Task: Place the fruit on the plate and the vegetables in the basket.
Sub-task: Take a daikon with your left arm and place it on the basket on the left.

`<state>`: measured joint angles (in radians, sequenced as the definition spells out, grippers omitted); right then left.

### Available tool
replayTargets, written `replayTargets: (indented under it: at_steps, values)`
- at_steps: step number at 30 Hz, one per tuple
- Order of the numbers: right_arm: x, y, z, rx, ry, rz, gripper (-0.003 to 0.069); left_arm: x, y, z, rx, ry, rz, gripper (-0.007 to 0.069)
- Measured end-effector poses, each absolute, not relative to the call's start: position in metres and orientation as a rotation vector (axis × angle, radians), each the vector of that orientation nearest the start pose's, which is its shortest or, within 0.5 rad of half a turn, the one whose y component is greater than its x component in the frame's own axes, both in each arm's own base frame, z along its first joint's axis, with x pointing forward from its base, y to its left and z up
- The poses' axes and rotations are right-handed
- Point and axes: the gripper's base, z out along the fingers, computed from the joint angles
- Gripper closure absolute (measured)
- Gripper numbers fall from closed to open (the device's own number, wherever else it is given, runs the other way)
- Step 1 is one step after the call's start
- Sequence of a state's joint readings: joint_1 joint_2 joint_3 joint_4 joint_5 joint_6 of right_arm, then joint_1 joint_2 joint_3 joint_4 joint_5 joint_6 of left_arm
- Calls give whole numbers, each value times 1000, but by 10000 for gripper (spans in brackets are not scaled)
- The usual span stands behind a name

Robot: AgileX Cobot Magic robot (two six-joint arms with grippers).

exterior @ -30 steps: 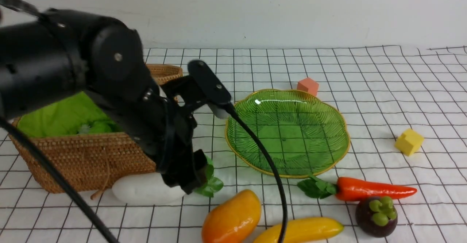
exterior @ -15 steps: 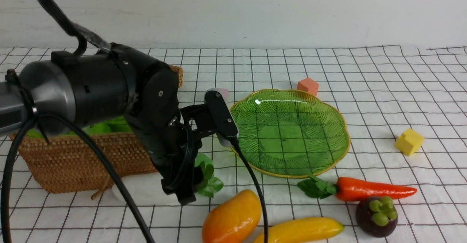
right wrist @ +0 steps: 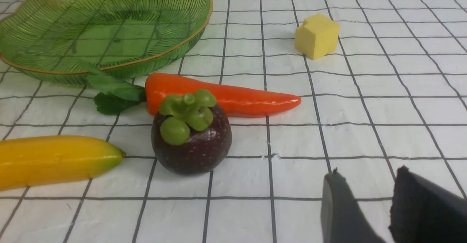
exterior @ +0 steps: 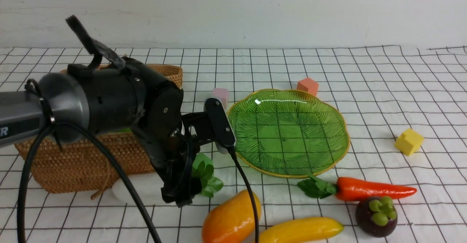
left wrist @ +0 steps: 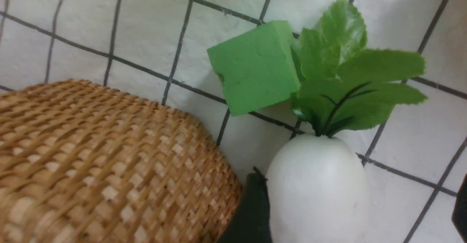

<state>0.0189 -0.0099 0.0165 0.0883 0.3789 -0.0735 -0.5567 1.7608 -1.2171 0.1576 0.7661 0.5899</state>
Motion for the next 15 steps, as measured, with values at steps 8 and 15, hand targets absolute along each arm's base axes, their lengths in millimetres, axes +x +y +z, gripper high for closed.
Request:
replayTargets:
  at_steps: [8,15]
  values:
    - [52,4,174,-33,1868,48,421,312,-181,205,1659,2287,211,2]
    - [52,4,174,-33,1868,48,421,313,-181,199,1680,2304,219,101]
